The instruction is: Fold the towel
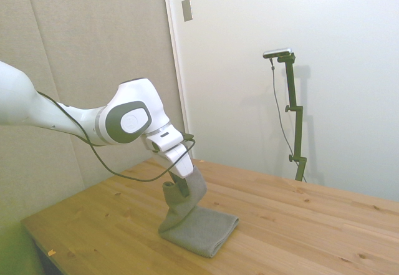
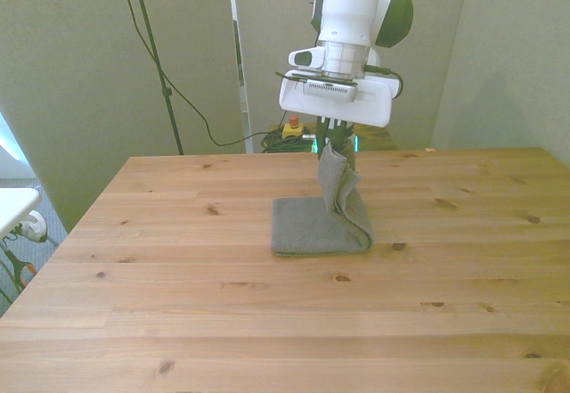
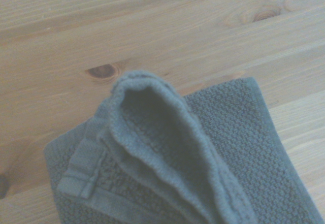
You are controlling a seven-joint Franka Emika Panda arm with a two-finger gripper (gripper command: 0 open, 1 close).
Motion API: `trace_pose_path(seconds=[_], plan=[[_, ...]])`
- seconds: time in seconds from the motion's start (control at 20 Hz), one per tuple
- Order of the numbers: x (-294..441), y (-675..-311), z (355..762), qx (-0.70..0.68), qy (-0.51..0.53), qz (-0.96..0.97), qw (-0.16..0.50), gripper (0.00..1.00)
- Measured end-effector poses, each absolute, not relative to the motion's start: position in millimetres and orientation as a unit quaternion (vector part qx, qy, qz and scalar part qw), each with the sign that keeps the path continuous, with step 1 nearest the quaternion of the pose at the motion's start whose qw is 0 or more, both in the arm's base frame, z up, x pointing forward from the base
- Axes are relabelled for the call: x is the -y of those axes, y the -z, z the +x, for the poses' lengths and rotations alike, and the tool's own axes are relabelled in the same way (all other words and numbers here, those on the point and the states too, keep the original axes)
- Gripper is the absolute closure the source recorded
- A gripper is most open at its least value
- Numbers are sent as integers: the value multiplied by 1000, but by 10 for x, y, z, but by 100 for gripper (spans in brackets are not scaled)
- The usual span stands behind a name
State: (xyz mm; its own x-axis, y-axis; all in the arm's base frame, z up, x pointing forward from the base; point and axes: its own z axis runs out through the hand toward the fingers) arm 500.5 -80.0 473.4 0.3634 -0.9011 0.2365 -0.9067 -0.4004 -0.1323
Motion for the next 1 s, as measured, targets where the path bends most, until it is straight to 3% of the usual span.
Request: trace_pose_path(seconds=[0.7,1.0], plan=[[798,-4756,4992,547,-138,825,9,0],[622,-4551,4837,530,-115,840,14,0]])
